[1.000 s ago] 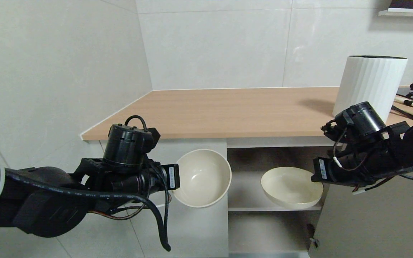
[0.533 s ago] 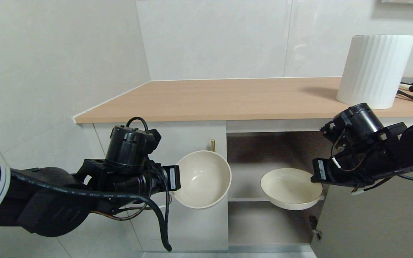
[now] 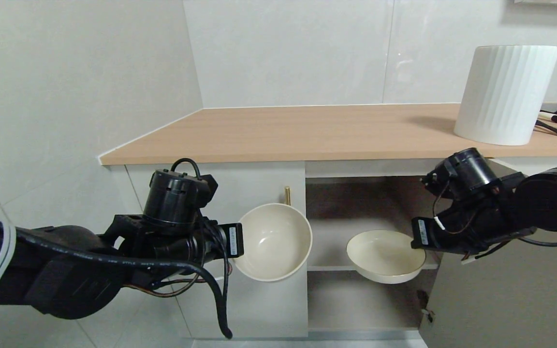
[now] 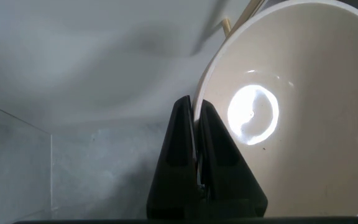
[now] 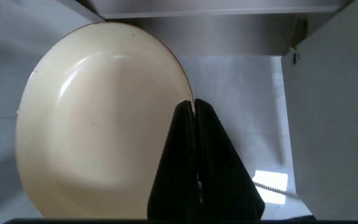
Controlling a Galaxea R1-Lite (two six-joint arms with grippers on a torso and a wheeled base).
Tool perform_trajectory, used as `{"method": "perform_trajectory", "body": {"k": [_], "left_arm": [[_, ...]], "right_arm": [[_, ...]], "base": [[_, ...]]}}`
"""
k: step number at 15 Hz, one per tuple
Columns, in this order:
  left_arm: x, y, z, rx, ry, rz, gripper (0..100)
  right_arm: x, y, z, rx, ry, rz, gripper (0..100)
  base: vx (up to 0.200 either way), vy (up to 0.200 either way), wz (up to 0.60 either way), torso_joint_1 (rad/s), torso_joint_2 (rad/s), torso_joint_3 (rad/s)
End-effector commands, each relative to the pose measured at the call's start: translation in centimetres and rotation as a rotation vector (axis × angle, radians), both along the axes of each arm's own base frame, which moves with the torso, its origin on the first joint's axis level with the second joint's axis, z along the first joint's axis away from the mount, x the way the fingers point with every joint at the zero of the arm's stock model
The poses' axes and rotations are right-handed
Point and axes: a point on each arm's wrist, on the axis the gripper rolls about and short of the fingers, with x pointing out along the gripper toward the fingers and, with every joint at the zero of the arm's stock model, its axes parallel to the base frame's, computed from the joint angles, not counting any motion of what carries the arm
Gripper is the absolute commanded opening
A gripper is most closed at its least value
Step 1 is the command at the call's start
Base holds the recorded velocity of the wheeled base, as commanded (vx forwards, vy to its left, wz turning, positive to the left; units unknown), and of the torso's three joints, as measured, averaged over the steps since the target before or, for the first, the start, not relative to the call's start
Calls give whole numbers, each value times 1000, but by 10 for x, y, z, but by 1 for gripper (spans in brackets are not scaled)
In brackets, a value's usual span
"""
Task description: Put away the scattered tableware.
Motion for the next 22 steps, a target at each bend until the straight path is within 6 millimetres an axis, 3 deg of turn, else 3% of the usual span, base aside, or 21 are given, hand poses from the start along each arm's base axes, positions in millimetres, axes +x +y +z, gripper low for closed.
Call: {"method": "perform_trajectory", "body": {"k": [1, 5, 8, 9, 11, 16, 17, 18, 22], "left_arm": [[1, 0, -2, 2, 4, 1, 0], [1, -1, -3, 3, 7, 1, 0], [1, -1, -3, 3, 7, 1, 0], [1, -1, -3, 3, 7, 1, 0], [2, -2, -6, 7, 13, -1, 0], [4, -3, -8, 11, 21, -1, 0], [4, -3, -8, 12, 21, -3, 0], [4, -3, -8, 12, 21, -3, 0], [4, -4, -10, 14, 25, -4, 0]], "right_arm": [[25, 10, -46, -30, 78, 0, 0], [55, 18, -103, -37, 86, -12, 0], [79, 20, -135, -76, 84, -51, 0], [79, 20, -135, -76, 84, -51, 0], [109, 16, -160, -136, 55, -145, 0], [133, 6, -179, -156, 31, -236, 0], [149, 2, -191, -187, -2, -315, 0], [151, 1, -195, -205, -9, -332, 0], [168, 5, -196, -165, -67, -415, 0]], "base": [[0, 0, 0, 0, 0, 0], [0, 0, 0, 0, 0, 0], [0, 0, 0, 0, 0, 0], [0, 0, 0, 0, 0, 0], [0, 0, 0, 0, 0, 0], [0, 0, 0, 0, 0, 0], [0, 0, 0, 0, 0, 0], [0, 0, 0, 0, 0, 0], [0, 0, 0, 0, 0, 0]]}}
